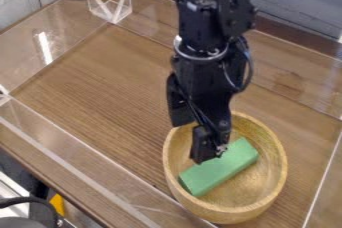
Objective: Remove the green block from inside the brown bowl and put it on the table
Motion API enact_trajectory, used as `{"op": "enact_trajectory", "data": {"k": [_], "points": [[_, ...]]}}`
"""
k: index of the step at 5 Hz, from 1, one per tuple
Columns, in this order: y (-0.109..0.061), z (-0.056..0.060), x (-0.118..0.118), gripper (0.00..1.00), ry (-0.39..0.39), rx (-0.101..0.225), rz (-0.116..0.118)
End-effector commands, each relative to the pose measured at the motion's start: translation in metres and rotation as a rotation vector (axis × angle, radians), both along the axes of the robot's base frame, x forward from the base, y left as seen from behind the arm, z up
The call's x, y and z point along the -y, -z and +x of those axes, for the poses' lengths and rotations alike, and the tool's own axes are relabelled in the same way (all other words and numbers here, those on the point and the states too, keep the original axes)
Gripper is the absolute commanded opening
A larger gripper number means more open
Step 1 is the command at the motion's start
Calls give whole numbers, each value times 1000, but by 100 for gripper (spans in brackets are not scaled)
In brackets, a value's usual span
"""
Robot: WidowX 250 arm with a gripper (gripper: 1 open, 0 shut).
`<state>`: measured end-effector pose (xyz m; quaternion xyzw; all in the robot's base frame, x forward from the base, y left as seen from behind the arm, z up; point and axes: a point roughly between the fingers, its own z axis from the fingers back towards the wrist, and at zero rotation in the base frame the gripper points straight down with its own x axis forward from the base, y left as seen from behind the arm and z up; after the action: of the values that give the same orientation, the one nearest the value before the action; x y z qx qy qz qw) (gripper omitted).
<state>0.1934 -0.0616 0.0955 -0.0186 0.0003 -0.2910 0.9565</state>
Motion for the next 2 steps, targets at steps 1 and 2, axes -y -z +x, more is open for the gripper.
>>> {"op": "enact_trajectory", "data": {"k": [1, 2], "points": [[-7, 2, 5, 100, -56, 47, 2], [11, 1, 19, 100, 16, 49, 6]]}}
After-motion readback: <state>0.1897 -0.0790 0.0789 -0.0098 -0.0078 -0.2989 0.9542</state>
